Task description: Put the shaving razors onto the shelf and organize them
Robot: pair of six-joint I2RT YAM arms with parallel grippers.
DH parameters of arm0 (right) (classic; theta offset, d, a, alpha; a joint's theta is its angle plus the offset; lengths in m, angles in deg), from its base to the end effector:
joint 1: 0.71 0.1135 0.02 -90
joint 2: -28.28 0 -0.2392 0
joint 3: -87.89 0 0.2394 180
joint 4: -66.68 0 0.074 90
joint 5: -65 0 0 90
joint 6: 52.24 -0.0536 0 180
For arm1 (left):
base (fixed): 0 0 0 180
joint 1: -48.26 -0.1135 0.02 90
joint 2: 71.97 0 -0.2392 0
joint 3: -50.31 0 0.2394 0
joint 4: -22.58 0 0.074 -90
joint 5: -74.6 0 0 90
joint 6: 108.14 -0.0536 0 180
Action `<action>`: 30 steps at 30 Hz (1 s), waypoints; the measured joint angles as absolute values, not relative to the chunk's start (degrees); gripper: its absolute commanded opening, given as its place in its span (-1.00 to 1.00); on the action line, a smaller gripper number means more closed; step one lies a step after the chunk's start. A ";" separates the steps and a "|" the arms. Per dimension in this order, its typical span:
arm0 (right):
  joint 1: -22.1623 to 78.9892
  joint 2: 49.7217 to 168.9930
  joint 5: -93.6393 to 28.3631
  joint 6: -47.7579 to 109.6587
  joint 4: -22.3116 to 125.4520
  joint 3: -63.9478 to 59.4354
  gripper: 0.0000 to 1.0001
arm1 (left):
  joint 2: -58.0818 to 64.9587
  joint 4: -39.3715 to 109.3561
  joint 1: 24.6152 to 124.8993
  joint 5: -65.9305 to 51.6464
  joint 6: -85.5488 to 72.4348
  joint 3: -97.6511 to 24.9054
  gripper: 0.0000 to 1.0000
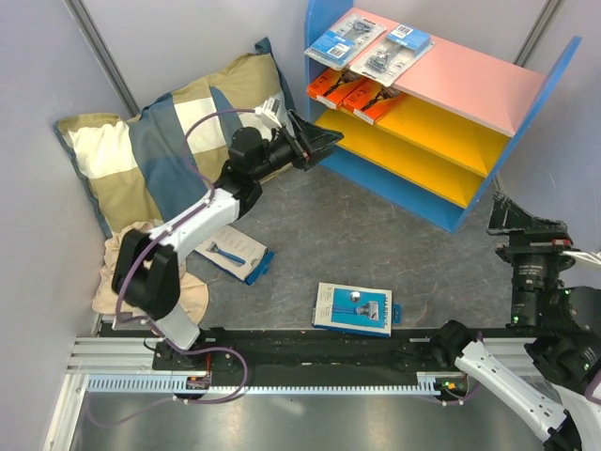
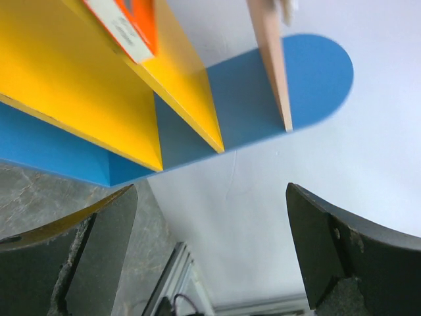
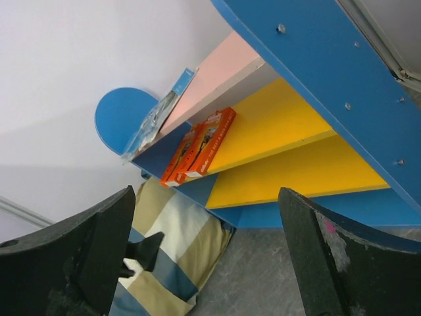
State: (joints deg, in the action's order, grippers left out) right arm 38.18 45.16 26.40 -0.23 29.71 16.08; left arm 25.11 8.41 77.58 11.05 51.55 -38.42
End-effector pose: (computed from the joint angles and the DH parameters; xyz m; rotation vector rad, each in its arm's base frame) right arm 0.0503 -0.0132 0.4120 0.7633 1.1731 0.5580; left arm 0.3438 -0.2205 0.3285 -0.1703 1.7361 -1.6789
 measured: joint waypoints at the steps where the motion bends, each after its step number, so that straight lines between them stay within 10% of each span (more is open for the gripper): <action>1: 38.18 45.86 25.90 -0.15 29.36 16.08 0.96 | 22.81 9.09 77.54 11.32 49.85 -37.02 0.99; 30: 38.18 77.60 -9.05 6.28 26.34 24.34 0.96 | -23.94 37.26 82.50 10.11 29.70 11.68 0.99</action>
